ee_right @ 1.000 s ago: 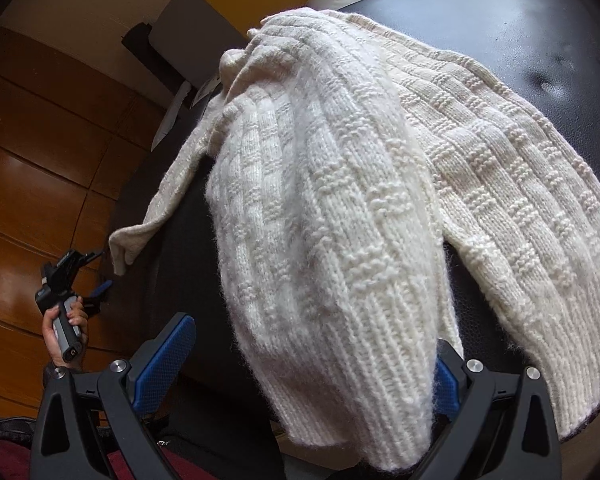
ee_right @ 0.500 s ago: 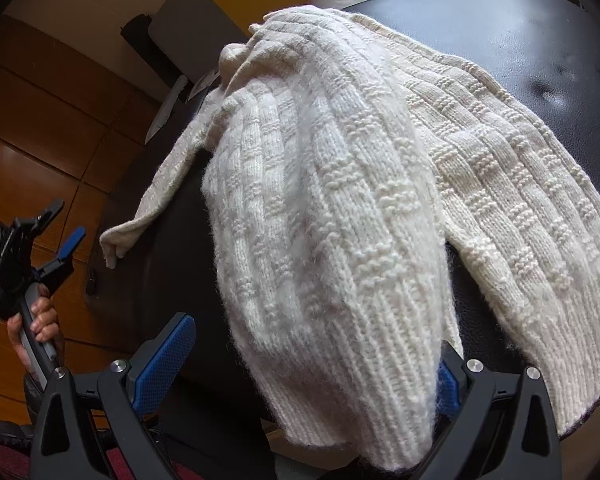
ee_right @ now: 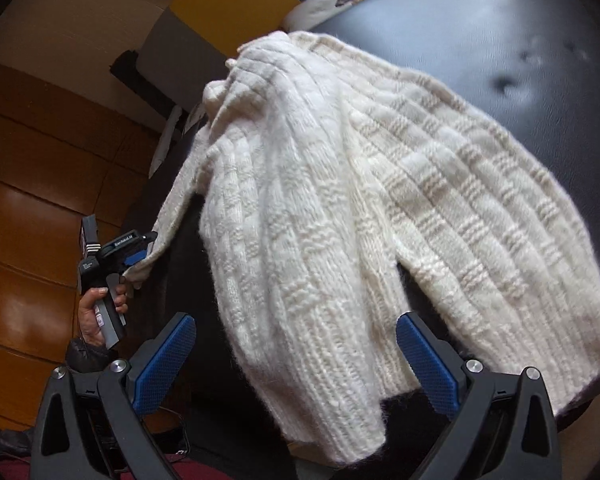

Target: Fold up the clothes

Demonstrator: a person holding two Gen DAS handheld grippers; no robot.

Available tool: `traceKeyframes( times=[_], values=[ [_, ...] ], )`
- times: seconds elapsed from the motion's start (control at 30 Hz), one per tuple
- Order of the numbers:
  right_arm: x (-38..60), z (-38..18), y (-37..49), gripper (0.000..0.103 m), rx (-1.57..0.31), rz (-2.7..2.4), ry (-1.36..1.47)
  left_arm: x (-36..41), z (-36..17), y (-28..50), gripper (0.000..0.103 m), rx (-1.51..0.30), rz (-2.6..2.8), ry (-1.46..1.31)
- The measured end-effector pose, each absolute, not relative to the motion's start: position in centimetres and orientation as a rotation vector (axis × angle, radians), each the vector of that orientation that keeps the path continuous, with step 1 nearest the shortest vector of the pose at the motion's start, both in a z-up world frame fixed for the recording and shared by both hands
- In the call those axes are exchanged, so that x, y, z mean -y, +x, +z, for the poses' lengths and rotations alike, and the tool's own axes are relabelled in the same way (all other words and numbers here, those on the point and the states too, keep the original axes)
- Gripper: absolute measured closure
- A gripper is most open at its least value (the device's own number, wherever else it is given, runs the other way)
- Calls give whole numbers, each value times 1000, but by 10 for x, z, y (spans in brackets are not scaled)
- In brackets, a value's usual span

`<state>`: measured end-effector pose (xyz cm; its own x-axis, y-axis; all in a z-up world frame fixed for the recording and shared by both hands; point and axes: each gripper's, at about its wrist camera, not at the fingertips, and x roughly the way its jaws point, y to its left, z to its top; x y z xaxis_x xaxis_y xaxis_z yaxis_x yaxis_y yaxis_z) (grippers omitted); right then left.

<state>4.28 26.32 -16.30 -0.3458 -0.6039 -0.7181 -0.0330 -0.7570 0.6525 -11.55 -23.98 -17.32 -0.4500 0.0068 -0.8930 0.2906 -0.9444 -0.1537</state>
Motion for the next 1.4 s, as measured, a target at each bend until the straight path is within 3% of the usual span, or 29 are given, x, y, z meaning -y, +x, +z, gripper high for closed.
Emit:
traceKeyframes(
  times=[0.03, 0.13, 0.23, 0.37, 0.6, 0.63, 0.67, 0.7, 0.8, 0.97, 1.17, 1.4],
  values=[
    [-263, -164, 43, 0, 830, -2156, 1512, 238, -160, -106, 56, -537, -2571, 1509],
    [-266, -163, 44, 0, 853, -2147, 1484, 206, -143, -70, 39, -827, -2760, 1584],
    [-279, -158, 44, 0, 911, -2159, 1429, 154, -165, -41, 40, -1040, -2776, 1867],
    [-299, -147, 45, 0, 974, -2212, 1364, 87, -202, -20, 42, -1139, -2686, 2173],
    [-326, -145, 39, 0, 1042, -2300, 1317, 54, -210, -2, 41, -1162, -2638, 2251],
    [-329, -147, 36, 0, 1052, -2314, 1319, 51, -209, 0, 49, -1145, -2644, 2259],
    [-333, -149, 33, 0, 1063, -2329, 1323, 46, -206, 1, 82, -1069, -2675, 2259],
    [-337, -152, 32, 0, 1073, -2340, 1325, 43, -203, 1, 95, -999, -2697, 2264],
    [-344, -161, 27, 0, 1082, -2357, 1354, 50, -197, -1, 97, -1015, -2724, 2202],
    [-346, -177, 22, 0, 1085, -2301, 1384, 117, -150, -14, 98, -1119, -2844, 1833],
    [-349, -180, 23, 0, 1102, -2281, 1352, 189, -150, -17, 98, -969, -2737, 1707],
    [-325, -166, 8, 1, 822, -2380, 1455, 200, -176, 3, 98, -975, -2600, 1706]
  ],
)
